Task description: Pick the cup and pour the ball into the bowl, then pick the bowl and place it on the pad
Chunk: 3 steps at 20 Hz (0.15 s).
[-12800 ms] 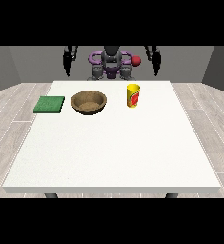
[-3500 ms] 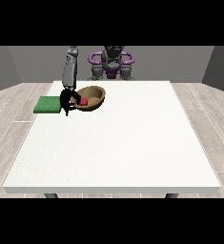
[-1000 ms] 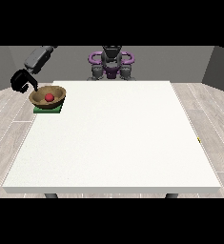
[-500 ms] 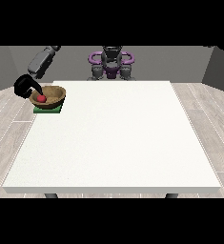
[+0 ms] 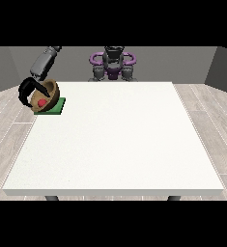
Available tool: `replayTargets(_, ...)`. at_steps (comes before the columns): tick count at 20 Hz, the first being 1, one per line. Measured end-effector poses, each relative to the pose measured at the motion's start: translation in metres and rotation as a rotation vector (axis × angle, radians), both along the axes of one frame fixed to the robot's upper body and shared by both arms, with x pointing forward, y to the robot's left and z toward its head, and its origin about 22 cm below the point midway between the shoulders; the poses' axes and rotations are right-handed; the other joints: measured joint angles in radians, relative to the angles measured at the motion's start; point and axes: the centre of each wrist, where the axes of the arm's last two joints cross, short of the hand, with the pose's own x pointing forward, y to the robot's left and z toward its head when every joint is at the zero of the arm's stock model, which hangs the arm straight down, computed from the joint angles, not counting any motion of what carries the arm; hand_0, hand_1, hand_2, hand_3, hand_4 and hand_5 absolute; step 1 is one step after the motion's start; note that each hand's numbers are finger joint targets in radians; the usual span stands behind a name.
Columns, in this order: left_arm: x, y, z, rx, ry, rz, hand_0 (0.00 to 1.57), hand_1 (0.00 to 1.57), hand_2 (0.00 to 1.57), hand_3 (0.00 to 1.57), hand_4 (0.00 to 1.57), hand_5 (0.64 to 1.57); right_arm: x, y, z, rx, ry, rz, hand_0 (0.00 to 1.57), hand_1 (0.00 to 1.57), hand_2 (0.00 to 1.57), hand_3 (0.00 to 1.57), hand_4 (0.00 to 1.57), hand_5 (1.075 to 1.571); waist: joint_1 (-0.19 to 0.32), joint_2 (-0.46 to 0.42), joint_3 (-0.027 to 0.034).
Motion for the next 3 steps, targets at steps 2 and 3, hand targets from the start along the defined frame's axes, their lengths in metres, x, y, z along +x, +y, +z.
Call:
replayTargets(2,0.003,-0.008,-0.005,0.001,0.021,-0.005,0.0,0.0,0.0,0.0,1.19,1.569,-0.002,-0.007,0.005,-0.01,0.028,0.01,0.0,0.0,0.0,0.0,0.0,1.383,0.0,-0.029,0.001)
replayTargets(3,0.004,-0.009,-0.011,-0.004,0.041,-0.006,0.0,0.0,0.0,0.0,1.19,1.569,-0.003,-0.011,0.01,-0.014,0.045,0.015,0.0,0.0,0.0,0.0,0.2,1.375,-0.004,-0.048,0.0008)
